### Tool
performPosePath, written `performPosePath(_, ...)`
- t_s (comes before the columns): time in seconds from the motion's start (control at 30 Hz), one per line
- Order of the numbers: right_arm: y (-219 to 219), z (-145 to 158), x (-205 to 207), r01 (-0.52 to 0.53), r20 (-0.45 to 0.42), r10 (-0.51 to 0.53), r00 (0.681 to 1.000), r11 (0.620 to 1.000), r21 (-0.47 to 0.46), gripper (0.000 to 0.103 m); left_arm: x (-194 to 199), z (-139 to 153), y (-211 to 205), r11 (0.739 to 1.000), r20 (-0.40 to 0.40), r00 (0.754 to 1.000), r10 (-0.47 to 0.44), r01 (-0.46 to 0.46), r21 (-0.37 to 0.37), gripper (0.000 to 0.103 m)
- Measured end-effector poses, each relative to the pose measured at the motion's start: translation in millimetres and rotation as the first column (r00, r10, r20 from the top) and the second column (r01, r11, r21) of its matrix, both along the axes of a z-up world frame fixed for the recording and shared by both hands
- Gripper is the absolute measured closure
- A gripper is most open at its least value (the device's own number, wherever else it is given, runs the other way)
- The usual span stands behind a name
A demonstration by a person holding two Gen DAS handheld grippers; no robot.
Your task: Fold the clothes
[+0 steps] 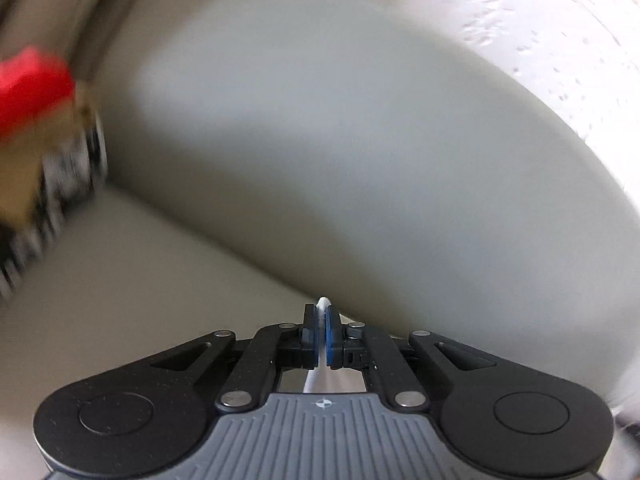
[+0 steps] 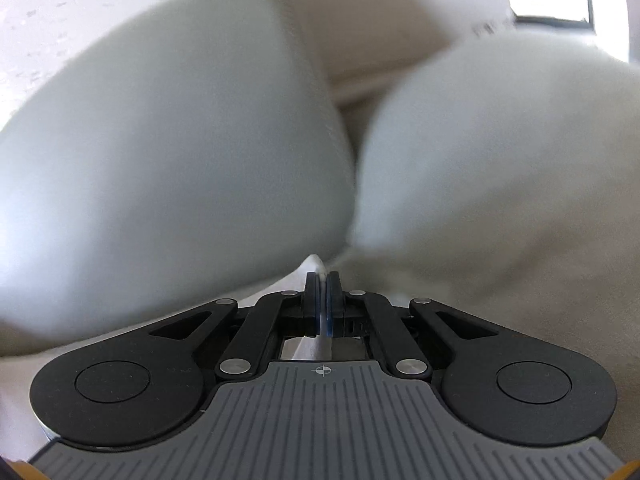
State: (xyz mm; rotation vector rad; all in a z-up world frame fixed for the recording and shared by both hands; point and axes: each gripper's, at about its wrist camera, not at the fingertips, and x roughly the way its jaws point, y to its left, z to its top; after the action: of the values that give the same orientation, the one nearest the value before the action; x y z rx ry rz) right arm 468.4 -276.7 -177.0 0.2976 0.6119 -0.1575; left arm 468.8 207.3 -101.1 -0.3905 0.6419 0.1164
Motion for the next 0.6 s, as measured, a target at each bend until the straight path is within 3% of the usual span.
performPosePath(0.07, 13, -5, 5, -0.016, -0.013, 0.016, 1.000, 0.999, -0.032, 0.101, 2, 0, -4, 0.996, -0.006, 1.000, 0.017, -0.016, 0.093, 0.101)
performPosePath(0.13, 18, -15, 14, -0.009, -0.033, 0.008, 0.999, 0.999, -0.042, 0.101, 7, -15, -5, 0.991, -0.064, 0.997, 0.039, -0.030, 0.133, 0.100)
performPosePath(0.23, 21, -20, 22, -0.010, -0.044, 0.007, 0.999, 0.998, -0.058, 0.100, 8, -31, -10, 0.983, -0.085, 0.995, 0.051, -0.035, 0.180, 0.097)
performPosePath(0.33, 19, -15, 24, -0.038, -0.072, 0.035, 0.997, 0.999, -0.038, 0.070, 4, -28, -17, 0.972, -0.089, 0.995, 0.048, -0.026, 0.233, 0.087)
performPosePath(0.37, 17, -7, 17, -0.032, -0.069, 0.031, 0.997, 0.999, -0.022, 0.057, 1, -23, -16, 0.974, -0.097, 0.994, 0.054, -0.031, 0.225, 0.084)
performPosePath(0.43, 13, 11, -4, -0.014, -0.052, 0.015, 0.999, 1.000, 0.015, 0.057, -12, -7, -21, 0.970, -0.097, 0.992, 0.078, -0.053, 0.236, 0.076)
performPosePath(0.6, -4, 74, -71, -0.003, 0.010, 0.002, 1.000, 0.997, 0.076, 0.055, -74, 53, -18, 0.972, -0.100, 0.991, 0.088, -0.064, 0.226, 0.074)
